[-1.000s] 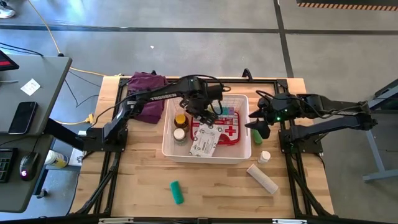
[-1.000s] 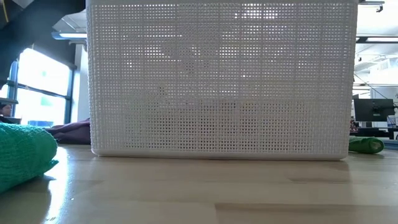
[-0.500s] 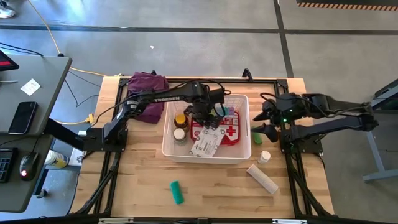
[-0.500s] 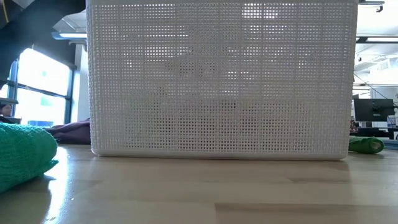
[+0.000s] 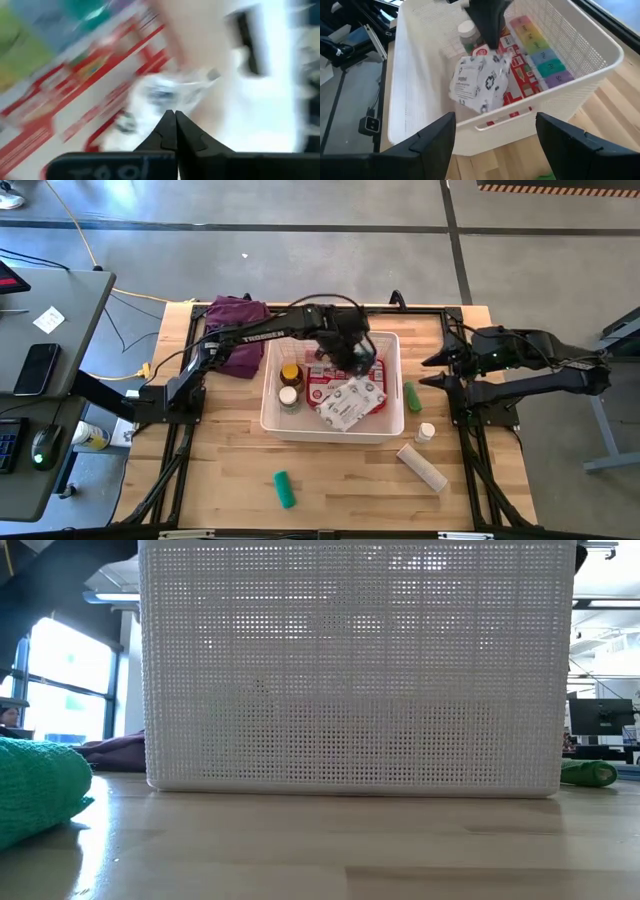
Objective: Pick & place medical supplies in basket/bin
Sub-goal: Put the white mailer bag into the white bin
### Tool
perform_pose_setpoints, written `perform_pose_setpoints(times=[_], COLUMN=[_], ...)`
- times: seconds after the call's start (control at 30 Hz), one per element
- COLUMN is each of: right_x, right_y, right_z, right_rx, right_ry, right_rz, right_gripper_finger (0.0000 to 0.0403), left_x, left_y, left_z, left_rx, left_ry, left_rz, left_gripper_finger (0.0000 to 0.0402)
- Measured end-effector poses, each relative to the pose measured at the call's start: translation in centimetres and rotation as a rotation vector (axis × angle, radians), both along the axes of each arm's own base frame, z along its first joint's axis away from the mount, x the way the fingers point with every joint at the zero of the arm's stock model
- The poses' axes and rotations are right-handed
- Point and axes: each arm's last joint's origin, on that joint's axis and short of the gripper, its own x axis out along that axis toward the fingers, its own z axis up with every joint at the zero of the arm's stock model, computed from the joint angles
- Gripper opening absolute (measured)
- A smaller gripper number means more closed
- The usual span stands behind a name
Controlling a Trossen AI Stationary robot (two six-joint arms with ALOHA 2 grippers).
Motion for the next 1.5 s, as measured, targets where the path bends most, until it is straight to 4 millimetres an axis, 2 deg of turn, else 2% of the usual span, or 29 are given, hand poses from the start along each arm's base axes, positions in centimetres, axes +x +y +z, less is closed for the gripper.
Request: perform_pose_setpoints(times=[0.13,0.3,0.4,0.47,0.6,0.73,0.83,0.93,1.03,1.17,1.5], right_x=[-0.9,-1.8,-2.1,-2.5,-3.0,-3.5,-3.6,-3.7,-3.8,-3.8,-3.7], right_y=[0.0,-0.1,-0.1,-0.1,0.0,0.0,0.0,0.0,-0.1,-0.3,-0.5], right_z=[0.0,0.0,0.1,0.2,0.2,0.0,-0.2,-0.3,-0.4,-0.3,-0.2], right_rx=[-0.021,-0.039,-0.045,-0.044,-0.049,-0.084,-0.083,-0.070,-0.087,-0.109,-0.133], right_ry=[-0.004,-0.007,-0.021,-0.033,-0.039,-0.021,0.002,0.025,0.036,0.031,0.017], right_rz=[-0.005,-0.032,-0.033,-0.025,-0.017,0.008,0.011,0.019,-0.004,-0.103,-0.173], right_gripper_finger=[0.0265,0.0265,0.0265,0.0265,0.0265,0.0265,0.0265,0.0265,0.0265,0.0265,0.0265], left_x=[0.7,1.3,0.9,0.5,-0.9,-1.9,-1.3,-0.7,-0.8,-1.2,-1.1], left_y=[-1.3,-4.1,-4.4,-4.2,-4.2,-4.3,-4.1,-3.7,-3.7,-3.2,-3.2], left_z=[1.4,1.0,0.4,0.2,0.2,-0.6,-1.7,-2.3,-3.5,-5.5,-6.9], left_rx=[-0.007,-0.012,-0.016,-0.029,-0.008,0.074,0.090,0.075,0.063,0.059,0.097], left_ry=[-0.098,-0.092,-0.029,0.019,0.130,0.254,0.216,0.145,0.150,0.217,0.193], left_rz=[0.004,-0.061,-0.078,-0.060,-0.064,-0.104,-0.154,-0.243,-0.312,-0.356,-0.434], left_gripper_finger=[0.0039,0.0020,0.0022,0.0045,0.0126,0.0196,0.0232,0.0250,0.0254,0.0238,0.0167])
